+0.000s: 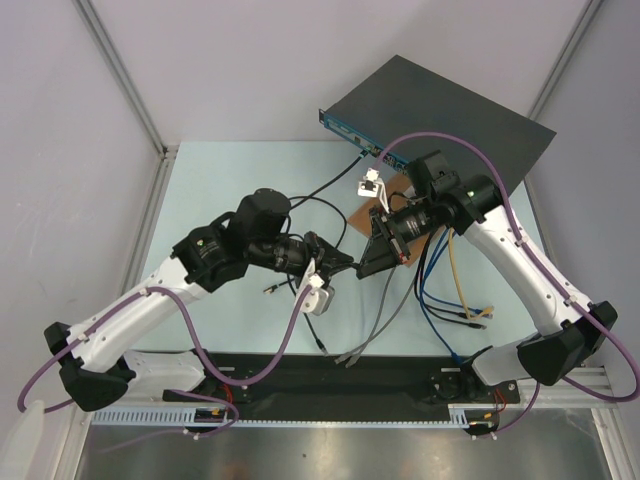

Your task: Insert the plug into the switch port

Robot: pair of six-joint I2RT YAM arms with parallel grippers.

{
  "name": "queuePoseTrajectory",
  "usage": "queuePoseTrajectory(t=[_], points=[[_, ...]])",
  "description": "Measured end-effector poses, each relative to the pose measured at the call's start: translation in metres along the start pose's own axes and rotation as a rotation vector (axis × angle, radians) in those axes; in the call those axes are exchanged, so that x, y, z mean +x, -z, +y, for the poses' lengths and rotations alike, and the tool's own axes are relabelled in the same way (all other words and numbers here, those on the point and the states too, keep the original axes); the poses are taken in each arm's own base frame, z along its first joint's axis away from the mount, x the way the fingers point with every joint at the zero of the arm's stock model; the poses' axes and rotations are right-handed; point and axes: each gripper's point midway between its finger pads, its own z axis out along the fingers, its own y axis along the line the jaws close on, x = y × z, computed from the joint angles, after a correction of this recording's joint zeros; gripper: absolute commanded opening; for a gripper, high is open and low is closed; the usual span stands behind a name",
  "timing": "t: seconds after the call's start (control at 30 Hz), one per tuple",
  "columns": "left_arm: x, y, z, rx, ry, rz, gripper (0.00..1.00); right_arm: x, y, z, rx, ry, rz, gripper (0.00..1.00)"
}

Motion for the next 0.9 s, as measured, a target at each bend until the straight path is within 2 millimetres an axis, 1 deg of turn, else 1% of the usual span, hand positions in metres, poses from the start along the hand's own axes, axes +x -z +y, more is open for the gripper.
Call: queuePoseTrajectory(t=[0.03,0.1,0.13,0.17,0.2,0.23,0.27,0.33,0.37,0.47,0.57,0.63,0.7,0.77,0.83,0.9], points=[[0.0,0.0,0.0,0.0,0.004,0.0,0.0,0.0,0.0,0.0,0.001,-0.001,0.0,0.0],[0.0,0.0,-0.001,0.0,0.009,0.001,0.0,0.0,0.0,0.0,0.002,-0.002,0.0,0.01],[0.0,0.0,-0.001,0.0,0.014,0.0,0.0,0.0,0.0,0.0,0.003,-0.004,0.0,0.08],[0.0,0.0,-0.001,0.0,0.021,0.0,0.0,0.0,0.0,-0.001,0.005,-0.007,0.0,0.2],[0.0,0.0,-0.001,-0.002,0.033,0.0,0.0,0.0,0.0,-0.001,0.01,-0.019,0.0,0.52],[0.0,0.0,-0.001,-0.004,0.049,0.0,0.0,-0.001,0.001,-0.002,0.017,-0.028,-0.002,0.64],[0.0,-0.001,0.001,-0.015,0.087,-0.002,0.0,-0.002,0.001,-0.004,0.034,-0.028,-0.004,0.83],[-0.001,-0.001,0.005,-0.037,0.138,-0.002,0.0,-0.007,0.005,-0.01,0.069,-0.034,-0.017,1.0],[0.0,-0.001,0.008,-0.055,0.181,0.0,0.0,-0.012,0.009,-0.013,0.092,-0.036,-0.035,1.0],[0.003,-0.006,0.022,-0.109,0.348,0.02,0.0,-0.035,0.033,-0.026,0.186,-0.036,-0.122,1.0],[0.004,-0.014,0.04,-0.159,0.524,0.037,0.0,-0.063,0.066,-0.038,0.283,-0.033,-0.244,1.0],[0.005,-0.022,0.052,-0.206,0.655,0.048,0.0,-0.075,0.089,-0.044,0.344,-0.041,-0.328,1.0],[0.007,-0.031,0.063,-0.26,0.777,0.062,0.0,-0.085,0.118,-0.048,0.411,-0.067,-0.422,1.0],[0.009,-0.043,0.074,-0.32,0.895,0.086,0.0,-0.094,0.154,-0.049,0.495,-0.073,-0.535,1.0],[0.01,-0.055,0.086,-0.381,0.986,0.11,0.0,-0.094,0.193,-0.048,0.597,-0.086,-0.645,1.0],[0.011,-0.071,0.098,-0.439,1.077,0.125,0.0,-0.088,0.234,-0.046,0.713,-0.108,-0.751,1.0]])
